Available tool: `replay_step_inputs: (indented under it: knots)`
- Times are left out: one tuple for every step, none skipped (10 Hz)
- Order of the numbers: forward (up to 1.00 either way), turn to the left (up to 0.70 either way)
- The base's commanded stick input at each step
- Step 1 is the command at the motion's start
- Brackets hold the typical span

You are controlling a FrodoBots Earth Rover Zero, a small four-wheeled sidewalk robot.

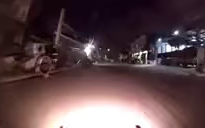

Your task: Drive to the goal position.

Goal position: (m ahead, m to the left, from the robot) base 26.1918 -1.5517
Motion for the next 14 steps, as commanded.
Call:
replay_step_inputs:
  knots:
    - [0.85,0.00]
    - [0.85,0.00]
    - [0.85,0.00]
    - [0.85,0.00]
    - [0.85,0.00]
    - [0.85,-0.06]
    - [0.85,-0.30]
    - [0.85,-0.34]
    - [0.85,-0.19]
    - [0.85,0.00]
    - [0.85,0.00]
    - [0.85,0.00]
    - [0.85,0.00]
    - [0.85,0.00]
